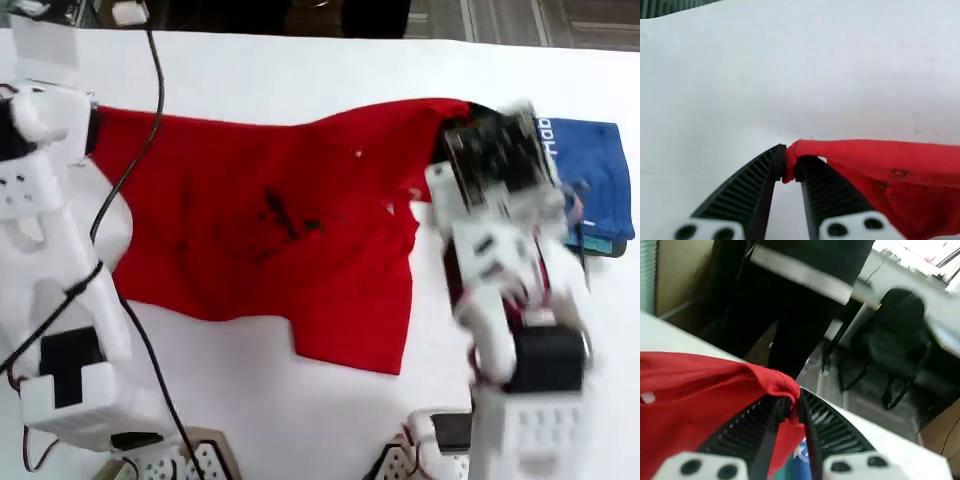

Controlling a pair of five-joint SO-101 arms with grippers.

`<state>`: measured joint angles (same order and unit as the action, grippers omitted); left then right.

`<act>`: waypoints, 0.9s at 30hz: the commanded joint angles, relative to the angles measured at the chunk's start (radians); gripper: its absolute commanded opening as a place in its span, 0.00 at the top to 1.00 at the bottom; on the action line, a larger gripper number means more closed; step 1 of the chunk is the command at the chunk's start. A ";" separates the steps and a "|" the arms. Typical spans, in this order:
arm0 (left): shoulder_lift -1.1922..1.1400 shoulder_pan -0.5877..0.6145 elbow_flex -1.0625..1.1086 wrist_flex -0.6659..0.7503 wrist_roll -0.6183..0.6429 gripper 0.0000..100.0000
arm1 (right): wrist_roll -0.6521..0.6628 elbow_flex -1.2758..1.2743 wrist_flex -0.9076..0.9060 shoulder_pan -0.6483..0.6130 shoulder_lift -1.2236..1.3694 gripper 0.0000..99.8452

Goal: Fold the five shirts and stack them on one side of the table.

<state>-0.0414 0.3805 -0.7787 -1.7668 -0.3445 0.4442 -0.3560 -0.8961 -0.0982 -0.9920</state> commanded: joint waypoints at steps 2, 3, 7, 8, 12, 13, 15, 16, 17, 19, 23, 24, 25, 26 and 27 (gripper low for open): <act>0.164 0.014 -0.001 -0.020 -0.037 0.97 | 0.055 0.048 0.002 0.042 -0.147 0.98; 0.201 0.005 0.012 -0.018 -0.058 0.97 | 0.072 0.048 0.002 0.050 -0.160 0.98; 0.325 -0.005 0.039 -0.018 -0.103 0.97 | 0.112 0.049 0.005 0.099 -0.180 0.98; 0.350 -0.005 0.047 -0.018 -0.104 0.97 | 0.118 0.049 0.016 0.110 -0.183 0.98; 0.433 -0.005 0.085 -0.018 -0.104 0.97 | 0.123 0.057 0.084 0.147 -0.186 0.98; 0.451 -0.005 0.097 -0.018 -0.104 0.97 | 0.123 0.063 0.088 0.148 -0.191 0.98; 0.488 -0.003 0.119 -0.018 -0.115 0.97 | 0.123 0.066 0.088 0.145 -0.213 0.98; 0.505 -0.002 0.131 -0.018 -0.121 0.97 | 0.123 0.066 0.088 0.143 -0.228 0.98; 0.519 -0.002 0.142 -0.018 -0.126 0.97 | 0.123 0.069 0.088 0.143 -0.245 0.98; 0.548 0.000 0.156 -0.018 -0.132 0.97 | 0.123 0.071 0.094 0.147 -0.278 0.98; 0.618 0.000 0.160 -0.018 -0.127 0.97 | 0.166 0.075 0.096 0.148 -0.354 0.98; 0.637 0.000 0.160 -0.018 -0.126 0.97 | 0.193 0.081 0.096 0.148 -0.374 0.98; 0.654 0.000 0.162 -0.018 -0.124 0.97 | 0.213 0.091 0.096 0.147 -0.390 0.98; 0.672 0.000 0.162 -0.018 -0.124 0.97 | 0.221 0.104 0.096 0.147 -0.407 0.98; 0.689 0.000 0.162 -0.018 -0.124 0.97 | 0.221 0.118 0.093 0.147 -0.424 0.98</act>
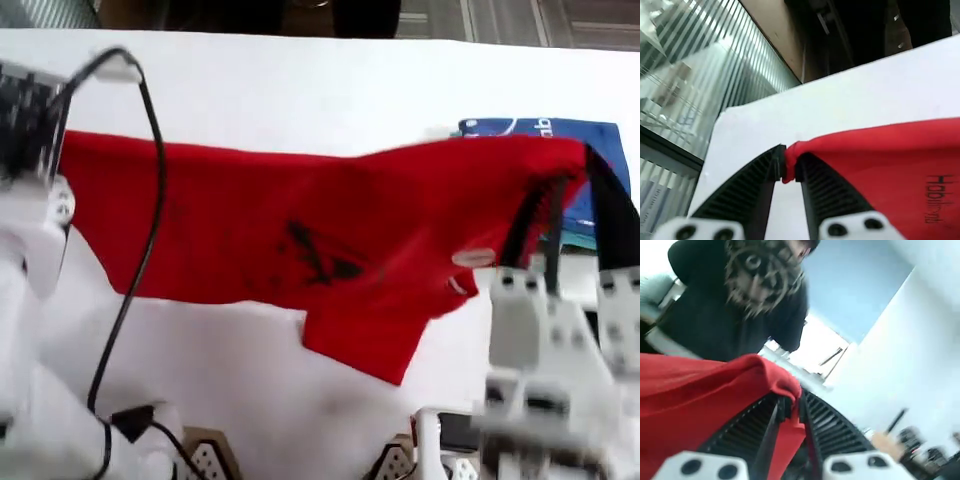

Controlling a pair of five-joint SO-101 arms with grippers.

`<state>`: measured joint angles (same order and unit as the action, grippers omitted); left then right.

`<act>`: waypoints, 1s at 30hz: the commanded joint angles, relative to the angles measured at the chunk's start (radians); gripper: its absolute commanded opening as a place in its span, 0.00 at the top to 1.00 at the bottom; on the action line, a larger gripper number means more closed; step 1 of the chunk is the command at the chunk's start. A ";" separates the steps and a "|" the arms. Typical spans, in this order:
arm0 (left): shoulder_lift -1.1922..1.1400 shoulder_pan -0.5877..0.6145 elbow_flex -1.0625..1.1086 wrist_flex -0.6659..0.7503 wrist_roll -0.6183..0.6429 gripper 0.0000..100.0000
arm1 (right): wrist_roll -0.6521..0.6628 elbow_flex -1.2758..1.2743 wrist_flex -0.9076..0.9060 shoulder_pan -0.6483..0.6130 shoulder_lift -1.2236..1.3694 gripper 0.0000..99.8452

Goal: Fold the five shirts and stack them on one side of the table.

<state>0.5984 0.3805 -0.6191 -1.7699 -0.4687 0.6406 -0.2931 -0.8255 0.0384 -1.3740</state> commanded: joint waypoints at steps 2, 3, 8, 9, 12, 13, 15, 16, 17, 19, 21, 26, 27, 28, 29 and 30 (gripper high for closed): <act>0.091 0.000 0.002 -0.015 0.000 0.97 | 0.025 0.080 0.013 0.010 -0.076 0.98; 0.115 0.000 0.002 -0.017 0.000 0.97 | 0.025 0.091 -0.002 0.010 -0.096 0.98; 0.209 0.000 0.004 -0.017 0.000 0.97 | 0.025 0.100 -0.087 0.005 -0.179 0.98; 0.219 0.000 0.013 -0.017 0.000 0.97 | 0.025 0.100 -0.094 0.007 -0.188 0.98; 0.256 0.000 0.094 -0.015 -0.005 0.97 | 0.029 0.100 -0.097 0.008 -0.200 0.98; 0.265 0.000 0.128 -0.015 -0.005 0.97 | 0.031 0.100 -0.094 0.008 -0.200 0.98; 0.284 0.000 0.183 -0.014 -0.005 0.97 | 0.031 0.100 -0.094 0.008 -0.200 0.98; 0.293 0.000 0.203 -0.014 -0.005 0.97 | 0.031 0.098 -0.094 0.008 -0.199 0.98; 0.302 0.000 0.217 -0.008 -0.003 0.97 | 0.031 0.098 -0.094 0.007 -0.199 0.98; 0.319 0.000 0.226 0.000 -0.003 0.97 | 0.032 0.098 -0.096 0.005 -0.199 0.98; 0.333 0.000 0.223 0.000 -0.005 0.97 | 0.032 0.098 -0.096 0.004 -0.205 0.98; 0.336 0.000 0.231 0.000 -0.002 0.97 | 0.032 0.097 -0.096 0.004 -0.205 0.98; 0.336 0.000 0.231 0.000 0.000 0.97 | 0.032 0.095 -0.097 0.005 -0.205 0.98; 0.336 0.000 0.231 0.000 0.000 0.97 | 0.032 0.095 -0.097 0.005 -0.206 0.98; 0.338 0.000 0.231 0.000 0.000 0.97 | 0.032 0.095 -0.097 0.005 -0.208 0.98; 0.339 0.000 0.229 0.000 0.000 0.97 | 0.032 0.095 -0.097 0.007 -0.208 0.98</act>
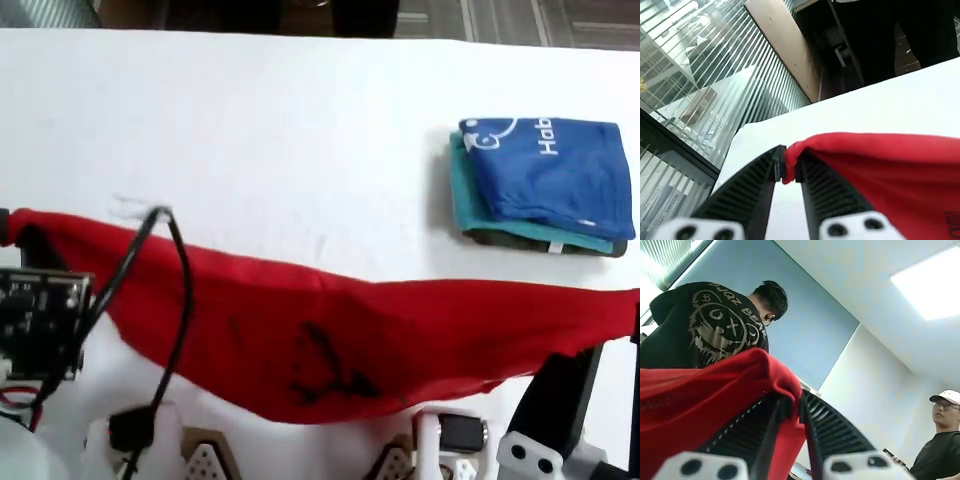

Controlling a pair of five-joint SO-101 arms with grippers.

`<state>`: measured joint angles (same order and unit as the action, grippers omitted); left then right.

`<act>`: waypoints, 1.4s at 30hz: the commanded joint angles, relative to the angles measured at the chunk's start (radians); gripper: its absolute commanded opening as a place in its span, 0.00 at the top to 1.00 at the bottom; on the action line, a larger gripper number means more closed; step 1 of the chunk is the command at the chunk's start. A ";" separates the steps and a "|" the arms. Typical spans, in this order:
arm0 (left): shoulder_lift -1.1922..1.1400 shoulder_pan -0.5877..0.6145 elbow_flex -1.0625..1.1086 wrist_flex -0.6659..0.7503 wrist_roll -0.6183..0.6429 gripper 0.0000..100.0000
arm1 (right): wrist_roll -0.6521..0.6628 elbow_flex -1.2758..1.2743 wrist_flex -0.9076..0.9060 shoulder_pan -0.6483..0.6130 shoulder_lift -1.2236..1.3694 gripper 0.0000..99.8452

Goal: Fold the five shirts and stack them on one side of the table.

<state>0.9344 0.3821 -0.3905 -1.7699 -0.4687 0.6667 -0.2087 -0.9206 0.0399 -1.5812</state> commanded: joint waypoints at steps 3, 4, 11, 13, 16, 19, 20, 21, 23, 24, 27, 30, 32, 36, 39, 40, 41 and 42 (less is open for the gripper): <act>0.005 0.000 -0.004 -0.003 -0.006 0.97 | 0.006 0.011 -0.002 0.007 -0.001 0.98; 0.005 0.009 -0.004 -0.003 -0.006 0.97 | 0.006 0.011 -0.002 0.007 -0.001 0.98; 0.005 0.069 -0.005 0.015 -0.006 0.97 | 0.005 0.011 -0.045 0.007 -0.001 0.98; 0.005 0.069 -0.005 0.014 -0.006 0.97 | 0.003 0.011 -0.045 0.005 -0.001 0.98; 0.006 0.072 -0.005 0.003 -0.005 0.97 | 0.003 0.017 -0.045 0.007 -0.002 0.98; 0.034 0.072 0.002 -0.008 -0.005 0.97 | 0.005 0.025 -0.053 0.005 -0.038 0.98; 0.049 0.071 0.002 -0.009 -0.005 0.97 | 0.005 0.026 -0.061 0.005 -0.053 0.98; 0.064 0.071 0.002 -0.009 -0.005 0.97 | 0.005 0.026 -0.071 0.005 -0.067 0.98; 0.083 0.069 0.004 -0.006 -0.005 0.97 | 0.006 0.017 -0.081 0.002 -0.074 0.98; 0.083 0.069 0.008 -0.002 -0.005 0.97 | 0.006 -0.002 -0.076 0.002 -0.067 0.98; 0.041 0.069 0.093 0.068 0.000 0.97 | -0.005 -0.089 -0.021 0.002 -0.016 0.98; -0.032 0.069 0.223 0.201 0.000 0.97 | -0.005 -0.226 0.134 0.002 0.079 0.98; -0.101 0.068 0.300 0.295 0.000 0.97 | -0.005 -0.330 0.266 0.001 0.165 0.98; -0.273 0.041 0.394 0.439 -0.003 0.97 | -0.003 -0.502 0.518 -0.024 0.378 0.98; -0.430 0.011 0.418 0.508 0.000 0.97 | -0.003 -0.563 0.644 -0.064 0.541 0.98; -0.488 0.002 0.417 0.528 0.000 0.97 | -0.003 -0.571 0.673 -0.077 0.593 0.98; -0.542 -0.006 0.415 0.549 0.000 0.97 | -0.003 -0.571 0.699 -0.091 0.648 0.98; -0.592 -0.014 0.415 0.580 -0.002 0.97 | -0.003 -0.569 0.723 -0.099 0.705 0.98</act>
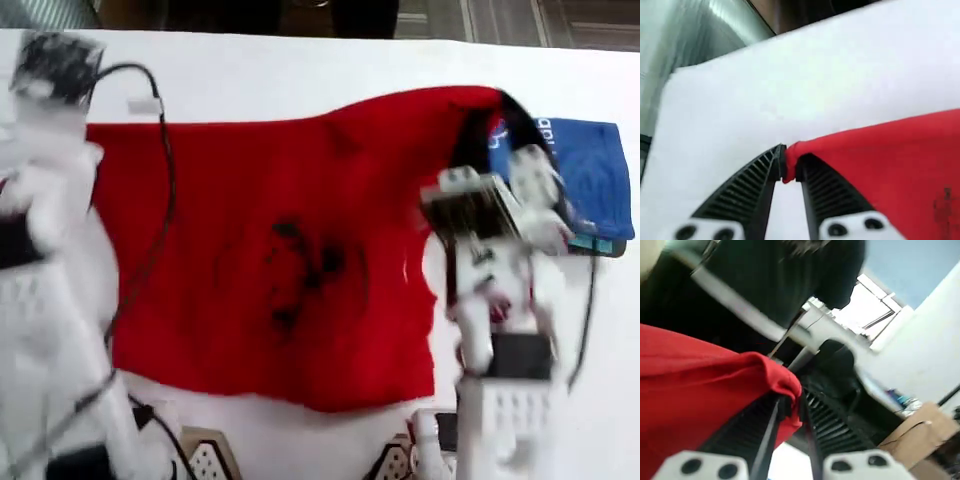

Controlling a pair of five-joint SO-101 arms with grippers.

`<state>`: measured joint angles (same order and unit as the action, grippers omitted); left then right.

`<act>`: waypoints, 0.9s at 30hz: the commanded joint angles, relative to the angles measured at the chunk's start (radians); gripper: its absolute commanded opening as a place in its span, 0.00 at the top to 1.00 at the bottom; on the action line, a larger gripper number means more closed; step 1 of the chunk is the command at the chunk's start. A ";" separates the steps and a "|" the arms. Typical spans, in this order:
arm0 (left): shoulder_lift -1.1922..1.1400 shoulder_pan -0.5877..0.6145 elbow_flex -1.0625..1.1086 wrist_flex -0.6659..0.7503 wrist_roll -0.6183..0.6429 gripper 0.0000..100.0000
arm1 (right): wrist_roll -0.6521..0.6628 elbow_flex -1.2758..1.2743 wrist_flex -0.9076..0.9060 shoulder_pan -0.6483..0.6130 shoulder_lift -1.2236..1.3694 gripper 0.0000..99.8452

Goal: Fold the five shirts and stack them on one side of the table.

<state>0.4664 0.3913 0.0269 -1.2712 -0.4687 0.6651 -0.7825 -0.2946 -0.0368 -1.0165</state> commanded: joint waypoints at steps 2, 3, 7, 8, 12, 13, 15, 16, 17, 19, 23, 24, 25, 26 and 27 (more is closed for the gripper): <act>-0.227 -0.032 -0.008 0.146 -0.005 0.97 | -0.002 0.012 0.151 -0.027 0.254 0.98; -0.275 -0.032 -0.019 0.172 -0.005 0.97 | 0.002 0.020 0.179 -0.027 0.312 0.98; -0.471 -0.032 -0.127 0.219 0.000 0.97 | 0.005 0.101 0.229 -0.016 0.542 0.98; -0.519 -0.032 -0.166 0.221 0.000 0.97 | 0.005 0.133 0.232 -0.015 0.595 0.98; -0.692 -0.032 -0.383 0.198 0.000 0.97 | 0.005 0.315 0.231 -0.007 0.792 0.98; -0.732 -0.032 -0.447 0.180 0.002 0.97 | 0.005 0.370 0.225 -0.007 0.840 0.98; -0.812 -0.040 -0.588 0.143 0.002 0.97 | 0.005 0.474 0.225 -0.007 0.921 0.98; -0.850 -0.044 -0.662 0.118 0.002 0.97 | 0.005 0.526 0.225 -0.007 0.961 0.98; -0.890 -0.048 -0.736 0.094 0.002 0.97 | 0.005 0.575 0.223 -0.007 0.997 0.98; -0.970 -0.057 -0.886 0.048 0.002 0.97 | 0.005 0.664 0.213 -0.010 1.058 0.98; -1.117 -0.064 -1.152 -0.055 0.002 0.97 | 0.000 0.829 0.084 -0.015 1.138 0.98; -1.148 -0.064 -1.208 -0.077 0.002 0.97 | 0.000 0.865 0.050 -0.015 1.153 0.98; -1.178 -0.064 -1.260 -0.094 0.002 0.97 | 0.000 0.896 0.021 -0.015 1.165 0.98; -1.208 -0.064 -1.308 -0.104 0.002 0.97 | 0.000 0.924 -0.004 -0.015 1.179 0.98; -1.235 -0.063 -1.348 -0.112 0.003 0.97 | 0.000 0.947 -0.022 -0.015 1.194 0.98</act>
<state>-0.7334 0.3284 -1.1515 -1.3541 -0.4687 0.6667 0.0491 -0.2670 -0.0583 0.1680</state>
